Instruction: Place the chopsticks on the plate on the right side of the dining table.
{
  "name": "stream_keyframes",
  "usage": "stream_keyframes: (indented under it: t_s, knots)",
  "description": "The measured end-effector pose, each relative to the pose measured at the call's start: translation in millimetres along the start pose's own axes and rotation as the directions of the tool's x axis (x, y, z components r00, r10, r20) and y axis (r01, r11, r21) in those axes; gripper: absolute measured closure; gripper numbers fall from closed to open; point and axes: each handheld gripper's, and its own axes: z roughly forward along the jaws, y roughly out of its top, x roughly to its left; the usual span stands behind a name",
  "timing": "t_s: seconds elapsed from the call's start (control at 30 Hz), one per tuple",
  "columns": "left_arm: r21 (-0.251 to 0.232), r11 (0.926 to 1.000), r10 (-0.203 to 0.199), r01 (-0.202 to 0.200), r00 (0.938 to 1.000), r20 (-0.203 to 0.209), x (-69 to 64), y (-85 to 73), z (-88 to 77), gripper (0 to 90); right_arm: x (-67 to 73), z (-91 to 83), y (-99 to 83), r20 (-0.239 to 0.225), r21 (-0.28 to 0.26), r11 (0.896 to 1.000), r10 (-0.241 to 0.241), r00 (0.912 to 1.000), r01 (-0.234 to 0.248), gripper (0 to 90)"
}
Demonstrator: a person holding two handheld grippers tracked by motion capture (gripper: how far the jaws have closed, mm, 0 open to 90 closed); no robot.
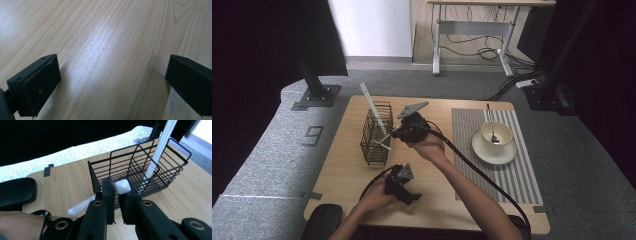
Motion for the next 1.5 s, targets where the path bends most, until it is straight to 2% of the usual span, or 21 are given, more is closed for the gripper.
stream_keyframes:
  t_s: [0.37,0.6,0.83,1.0,1.1,1.17,1.37,1.5]
  knots:
    - [-0.001,1.0000,0.000,0.000,1.0000,-0.002,-0.1,-0.1,0.1,0.0,-5.1,-31.4,8.6,-0.026,-0.012,1.000,0.016,0.9995,-0.016,81.8]
    - [0.000,1.0000,0.001,-0.001,1.0000,-0.002,0.0,0.0,0.0,0.0,-6.3,-48.0,11.3,-0.029,-0.017,1.000,0.015,0.9995,-0.015,81.8]
    - [-0.001,1.0000,0.001,-0.001,1.0000,-0.002,0.0,-0.1,0.1,0.0,-8.8,-68.1,14.3,-0.027,-0.047,0.998,0.027,0.9993,-0.028,81.9]
    - [-0.003,1.0000,0.001,-0.001,1.0000,-0.001,0.1,-0.1,0.2,0.0,-12.0,-83.7,13.9,-0.001,-0.053,0.998,0.033,0.9995,-0.033,81.9]
    - [-0.003,1.0000,0.000,0.000,1.0000,-0.001,0.0,-0.1,0.2,0.0,-15.1,-99.9,13.5,0.015,-0.069,0.997,0.044,0.9989,-0.043,82.0]
    - [-0.004,1.0000,0.001,-0.001,1.0000,-0.001,0.0,-0.2,0.2,0.0,-15.4,-102.8,13.5,0.019,-0.073,0.996,0.046,0.9988,-0.044,82.0]
    - [-0.003,1.0000,0.000,0.000,1.0000,-0.001,0.0,-0.2,0.2,0.0,-18.5,-131.5,11.3,0.074,-0.089,0.995,0.052,0.9959,-0.045,82.1]
    - [-0.002,1.0000,-0.003,0.003,1.0000,-0.003,-0.3,-0.1,0.1,0.0,-19.8,-137.6,6.6,0.088,-0.086,0.995,0.057,0.9945,-0.049,82.0]
